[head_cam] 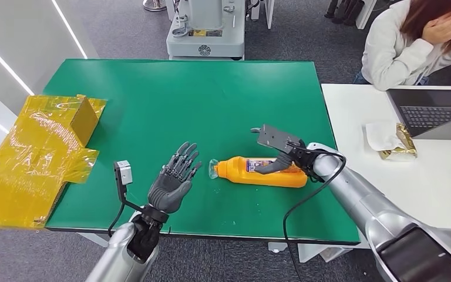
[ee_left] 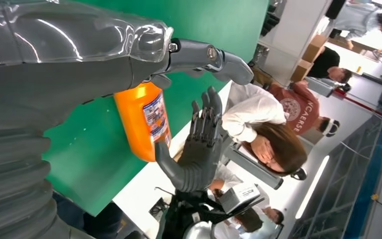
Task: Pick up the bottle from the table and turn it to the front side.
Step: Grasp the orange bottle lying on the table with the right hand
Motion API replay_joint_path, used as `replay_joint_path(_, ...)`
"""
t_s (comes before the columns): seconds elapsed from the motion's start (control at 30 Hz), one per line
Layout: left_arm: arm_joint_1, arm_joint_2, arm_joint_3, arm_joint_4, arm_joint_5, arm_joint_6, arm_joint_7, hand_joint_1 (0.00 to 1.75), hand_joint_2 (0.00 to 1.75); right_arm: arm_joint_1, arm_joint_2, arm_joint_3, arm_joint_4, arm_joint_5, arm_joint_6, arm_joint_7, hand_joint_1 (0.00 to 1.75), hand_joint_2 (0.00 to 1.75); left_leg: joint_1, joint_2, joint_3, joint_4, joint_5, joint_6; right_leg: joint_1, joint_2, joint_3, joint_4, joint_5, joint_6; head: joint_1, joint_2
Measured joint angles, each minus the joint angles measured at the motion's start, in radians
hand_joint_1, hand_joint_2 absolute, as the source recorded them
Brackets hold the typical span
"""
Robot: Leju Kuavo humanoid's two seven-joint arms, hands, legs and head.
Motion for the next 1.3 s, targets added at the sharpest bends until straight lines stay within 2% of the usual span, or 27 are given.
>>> replay_joint_path(0.1,-0.006,0.001,0.007,0.01,0.002,0.005,-0.002,0.0,1.75,0.024,-0.038,0.008,-0.043,-0.018,-0.021,0.002,0.0,1.75,0.0,0.0,0.0,0.0,0.0,0.0,0.0,0.0,0.0,0.0,0.0,0.0,0.0,0.0)
replay_joint_path(0.3,0.0,0.007,0.021,0.025,0.003,-0.008,-0.013,0.0,1.75,0.145,-0.174,0.031,-0.198,-0.02,-0.074,0.017,0.0,1.75,0.0,-0.003,-0.001,0.0,0.0,0.0,0.0,-0.003,0.0,-0.001,-0.001,0.001,0.0,0.0)
replay_joint_path(0.4,0.002,0.007,0.021,0.027,0.003,-0.008,-0.015,0.0,1.75,0.175,-0.21,0.038,-0.236,-0.004,-0.09,0.027,0.0,1.75,0.0,-0.001,-0.001,0.0,-0.001,0.0,0.0,-0.001,0.0,-0.001,-0.001,0.001,0.0,0.0)
replay_joint_path(0.63,0.005,0.007,0.022,0.027,0.007,-0.007,-0.008,0.0,1.75,0.221,-0.218,0.06,-0.247,0.063,-0.104,0.042,0.0,1.75,0.0,-0.001,0.0,0.0,0.0,0.0,0.0,-0.002,0.0,0.0,0.0,0.0,0.0,0.0)
replay_joint_path(0.97,0.009,0.006,0.026,0.027,0.01,-0.006,-0.002,0.0,1.75,0.223,-0.217,0.066,-0.246,0.102,-0.112,0.049,0.0,1.75,0.0,-0.001,0.0,0.0,0.0,0.0,0.0,-0.002,0.001,0.0,0.0,0.0,0.0,0.0)
replay_joint_path(1.0,0.012,0.005,0.028,0.027,0.011,-0.006,0.0,0.0,1.75,0.223,-0.218,0.067,-0.247,0.112,-0.115,0.053,0.36,1.75,0.0,-0.001,0.0,0.0,0.0,0.0,0.0,-0.002,0.001,0.0,0.0,0.0,0.0,0.0)
replay_joint_path(1.1,0.021,0.003,0.037,0.027,0.017,-0.012,0.006,0.0,1.75,0.225,-0.222,0.07,-0.249,0.138,-0.129,0.064,1.66,1.75,0.0,-0.001,0.0,0.0,0.0,0.0,0.0,-0.001,0.001,0.0,0.0,0.0,0.0,0.0)
replay_joint_path(1.13,0.023,0.002,0.04,0.027,0.021,-0.014,0.009,0.0,1.75,0.227,-0.222,0.071,-0.251,0.145,-0.135,0.067,1.74,1.75,0.0,-0.001,0.0,0.0,0.0,0.0,0.0,-0.001,0.001,0.0,0.0,0.0,0.0,0.0)
replay_joint_path(1.3,0.024,0.0,0.048,0.029,0.033,-0.025,0.014,0.0,1.75,0.229,-0.223,0.072,-0.26,0.169,-0.147,0.077,1.75,1.75,0.0,0.0,0.001,0.0,0.0,0.0,0.0,-0.001,0.001,0.0,0.0,0.0,0.0,0.0)
